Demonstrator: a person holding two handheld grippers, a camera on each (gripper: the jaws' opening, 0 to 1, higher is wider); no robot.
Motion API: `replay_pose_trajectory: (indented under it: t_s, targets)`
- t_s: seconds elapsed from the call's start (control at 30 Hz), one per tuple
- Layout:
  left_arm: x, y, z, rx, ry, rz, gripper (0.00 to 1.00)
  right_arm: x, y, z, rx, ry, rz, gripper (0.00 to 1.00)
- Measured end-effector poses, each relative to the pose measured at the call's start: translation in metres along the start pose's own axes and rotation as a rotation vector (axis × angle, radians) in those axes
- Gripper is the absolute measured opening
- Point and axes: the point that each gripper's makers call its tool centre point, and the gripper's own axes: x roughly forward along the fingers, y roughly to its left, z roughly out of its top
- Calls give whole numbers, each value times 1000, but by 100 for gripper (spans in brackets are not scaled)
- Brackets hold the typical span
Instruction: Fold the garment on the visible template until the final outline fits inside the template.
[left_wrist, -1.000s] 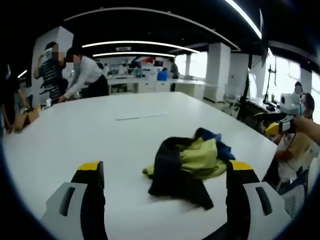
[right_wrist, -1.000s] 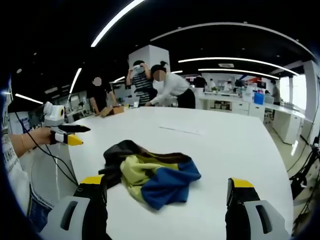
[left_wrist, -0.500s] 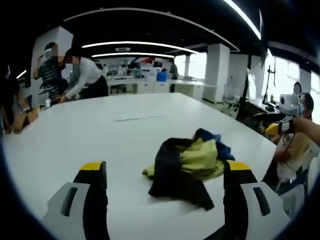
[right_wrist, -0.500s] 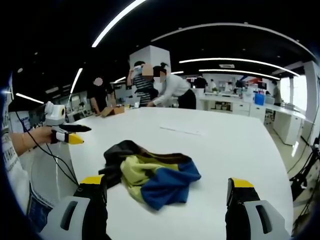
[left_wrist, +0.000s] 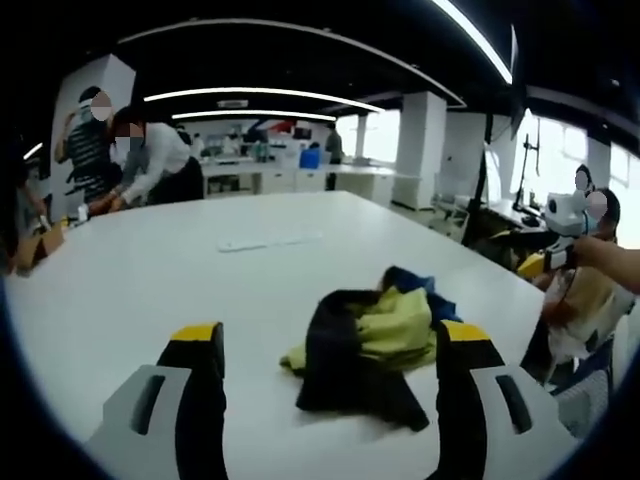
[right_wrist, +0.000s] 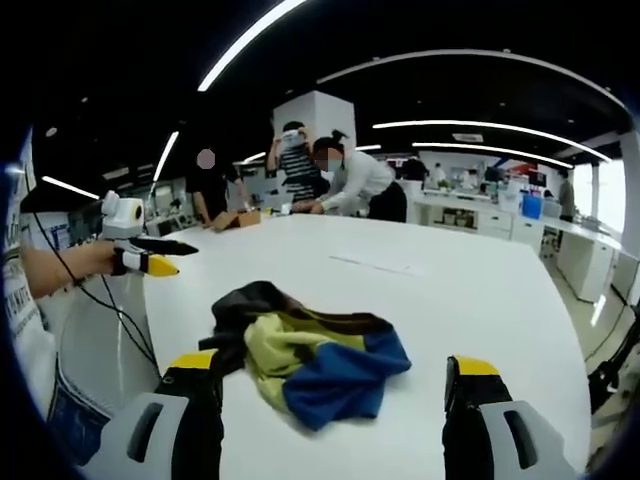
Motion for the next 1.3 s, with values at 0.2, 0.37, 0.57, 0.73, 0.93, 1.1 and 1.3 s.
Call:
replay_pose_trajectory:
  t_s: [0.2,0.37,0.57,0.73,0.93,1.1,1.3]
  targets:
    - [9,-2,-1,19,18,-35,75,9,-6,1,3,11,10,83]
    - [19,-2,-1,25,22,-62,69,17,-16,5,11,11,2,74]
    - [32,3,-1,40,35,-80,63,32,-31,13,34,9,-7,60]
    - [44,6,-3,42,48,-102,59,49,-42,17,49,15,-4,55]
    - [60,13,-13,50,81,-116,56,70,-59,11,64,49,3,50]
    - [72,18,-23,34,114,-131,52,85,-68,1,69,83,6,47]
    - [86,19,-35,48,158,-159,47,101,-82,-15,87,130,5,43]
